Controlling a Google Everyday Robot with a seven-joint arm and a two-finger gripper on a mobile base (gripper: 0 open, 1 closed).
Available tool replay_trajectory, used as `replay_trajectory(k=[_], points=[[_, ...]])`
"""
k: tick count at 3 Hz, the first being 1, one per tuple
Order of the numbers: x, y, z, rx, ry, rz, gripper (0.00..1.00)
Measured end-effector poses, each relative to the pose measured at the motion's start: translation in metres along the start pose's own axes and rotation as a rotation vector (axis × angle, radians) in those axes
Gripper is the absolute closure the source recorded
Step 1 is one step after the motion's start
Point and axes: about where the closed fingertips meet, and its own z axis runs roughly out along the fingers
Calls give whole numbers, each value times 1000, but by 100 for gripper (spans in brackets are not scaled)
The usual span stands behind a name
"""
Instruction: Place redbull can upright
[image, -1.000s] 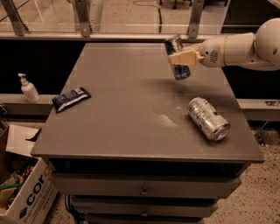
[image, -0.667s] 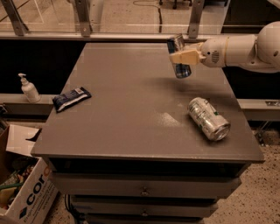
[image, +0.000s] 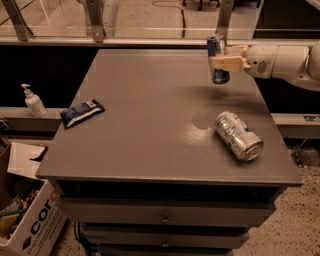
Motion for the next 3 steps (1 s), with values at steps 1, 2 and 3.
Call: replay_trajectory(k=[1, 2, 3], points=[[2, -10, -14, -27, -43, -41, 100], [11, -10, -24, -64, -54, -59, 100], [11, -10, -24, -64, -54, -59, 100]])
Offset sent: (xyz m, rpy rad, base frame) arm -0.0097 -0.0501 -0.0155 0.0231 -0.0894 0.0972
